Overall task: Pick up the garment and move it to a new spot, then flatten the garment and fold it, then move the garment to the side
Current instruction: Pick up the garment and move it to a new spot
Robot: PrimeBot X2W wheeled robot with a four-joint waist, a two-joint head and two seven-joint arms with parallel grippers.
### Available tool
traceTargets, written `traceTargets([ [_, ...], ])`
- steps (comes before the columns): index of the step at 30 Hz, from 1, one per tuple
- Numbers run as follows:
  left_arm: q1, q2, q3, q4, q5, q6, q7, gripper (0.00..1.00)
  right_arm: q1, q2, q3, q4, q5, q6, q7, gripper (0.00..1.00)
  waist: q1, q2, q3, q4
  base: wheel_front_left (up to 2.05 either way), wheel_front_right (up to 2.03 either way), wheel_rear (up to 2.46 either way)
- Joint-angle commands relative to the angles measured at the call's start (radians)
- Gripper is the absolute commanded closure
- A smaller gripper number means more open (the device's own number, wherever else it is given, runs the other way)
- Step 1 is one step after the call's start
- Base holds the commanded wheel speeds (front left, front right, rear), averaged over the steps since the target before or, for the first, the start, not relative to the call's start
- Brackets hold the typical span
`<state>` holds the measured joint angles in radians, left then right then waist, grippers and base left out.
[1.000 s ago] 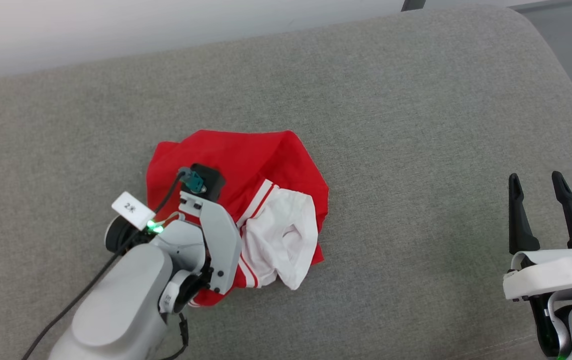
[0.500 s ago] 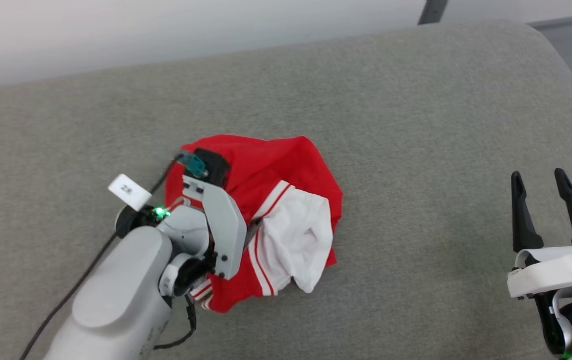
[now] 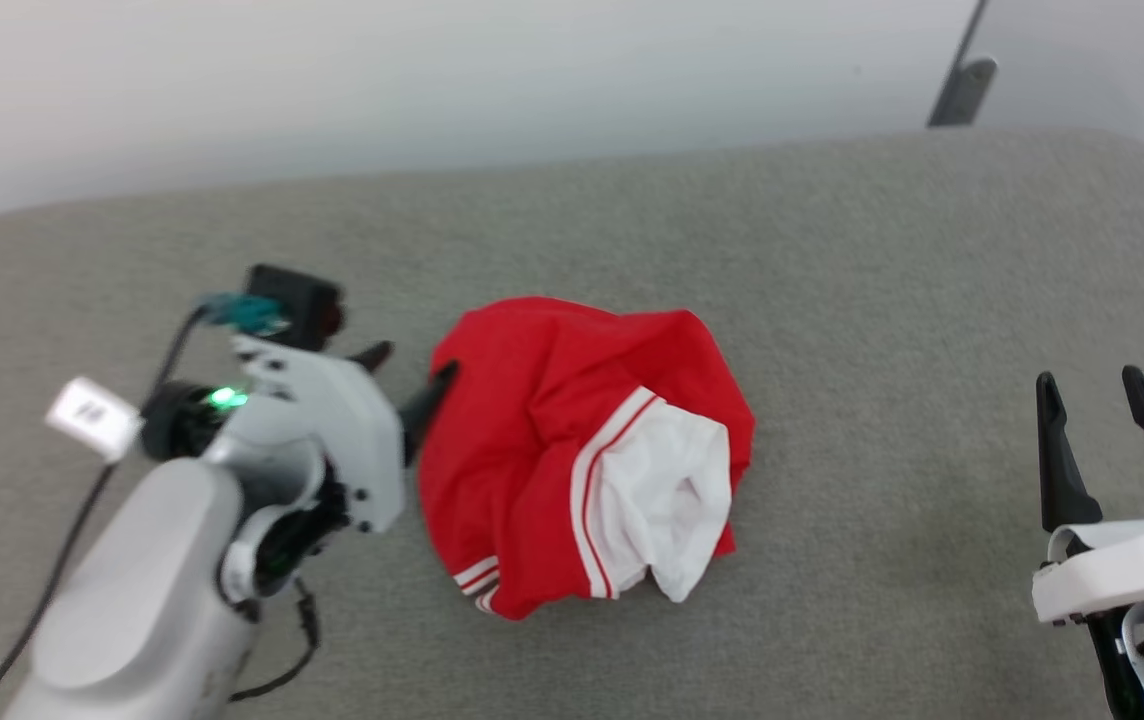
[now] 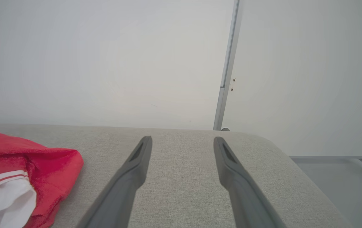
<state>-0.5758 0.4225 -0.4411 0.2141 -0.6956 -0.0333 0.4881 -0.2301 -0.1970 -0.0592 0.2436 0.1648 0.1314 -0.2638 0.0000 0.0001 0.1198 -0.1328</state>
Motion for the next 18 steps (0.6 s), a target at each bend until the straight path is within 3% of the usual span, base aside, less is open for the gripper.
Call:
traceTargets([
  [1, 0.026, 0.01, 0.02, -0.005, -0.009, 0.011, -0.026, 0.0, 0.017, -0.005, 0.002, 0.004, -0.005, -0.001, -0.001, 0.0, 0.0, -0.0001, -0.045, 0.044, 0.0, 0.0, 0.0],
  [18, 0.323, 0.132, 0.245, -0.081, -0.021, 0.05, -0.407, 0.0, 0.1, -0.014, -0.001, 0.02, -0.006, -0.001, 0.003, 0.0, 0.0, -0.0001, -0.171, 0.136, 0.0, 0.0, 0.0],
])
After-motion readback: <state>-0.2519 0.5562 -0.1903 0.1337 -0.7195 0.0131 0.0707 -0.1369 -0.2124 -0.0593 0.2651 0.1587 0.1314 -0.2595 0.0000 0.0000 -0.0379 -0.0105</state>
